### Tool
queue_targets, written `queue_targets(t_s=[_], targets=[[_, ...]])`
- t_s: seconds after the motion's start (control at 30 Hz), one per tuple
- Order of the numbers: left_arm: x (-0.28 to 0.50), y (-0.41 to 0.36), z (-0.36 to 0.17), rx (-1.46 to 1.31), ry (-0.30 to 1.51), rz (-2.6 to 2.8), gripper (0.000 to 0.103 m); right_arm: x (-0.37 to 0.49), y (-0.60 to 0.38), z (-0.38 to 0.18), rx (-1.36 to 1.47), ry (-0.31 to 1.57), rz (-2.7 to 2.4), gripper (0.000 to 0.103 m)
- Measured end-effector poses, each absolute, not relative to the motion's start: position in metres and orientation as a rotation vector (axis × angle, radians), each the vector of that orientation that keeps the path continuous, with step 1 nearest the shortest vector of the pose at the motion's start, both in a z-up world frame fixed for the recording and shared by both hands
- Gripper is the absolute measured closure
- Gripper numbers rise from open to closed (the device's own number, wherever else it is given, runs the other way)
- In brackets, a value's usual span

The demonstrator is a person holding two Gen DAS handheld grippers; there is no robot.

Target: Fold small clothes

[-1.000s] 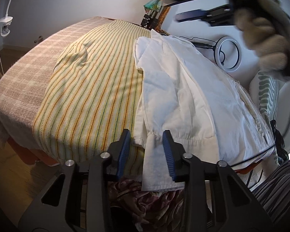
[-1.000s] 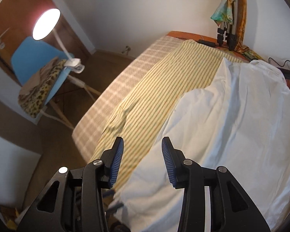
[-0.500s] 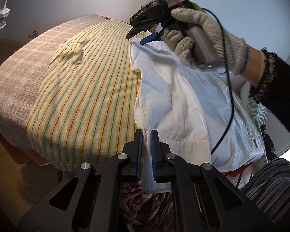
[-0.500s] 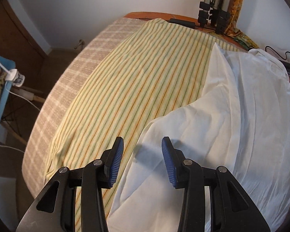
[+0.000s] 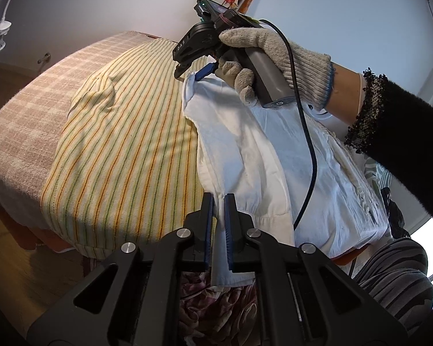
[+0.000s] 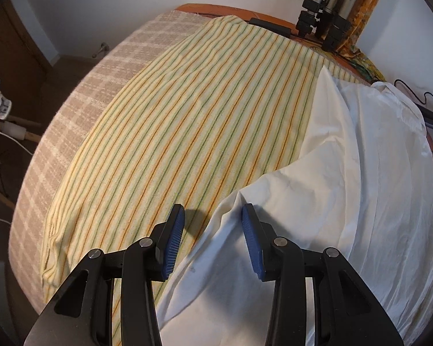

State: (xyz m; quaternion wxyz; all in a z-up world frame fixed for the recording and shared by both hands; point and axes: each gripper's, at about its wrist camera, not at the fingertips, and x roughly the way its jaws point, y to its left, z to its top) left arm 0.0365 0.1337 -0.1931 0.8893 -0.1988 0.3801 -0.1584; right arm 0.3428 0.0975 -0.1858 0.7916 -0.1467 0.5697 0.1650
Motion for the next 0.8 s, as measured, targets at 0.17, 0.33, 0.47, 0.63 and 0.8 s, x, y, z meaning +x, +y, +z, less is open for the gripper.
queue_targets(t_s=[0.17,0.33,0.47,0.63,0.8], targets=[[0.033,0.131,-0.194,-0.355,0.795,-0.253,0.088,0.342,0.092,-0.186,-0.352,1.188,0.326,0.095],[0.042,0.143,-0.205,-0.385,0.825,-0.234,0.059,0.345,0.076,-0.184,-0.275,1.192,0.382,0.099],[0.048,0.146,-0.213,-0.406,0.849,-0.244,0.073,0.345,0.066,-0.182,-0.198,1.191,0.426,0.099],[0.053,0.14,-0.216,-0.383,0.862,-0.264,0.094,0.344,0.057,-0.179,-0.135,1.186,0.466,0.1],[0.053,0.136,-0.201,-0.377,0.845,-0.275,0.098,0.338,0.04,-0.165,-0.041,1.143,0.525,0.1]])
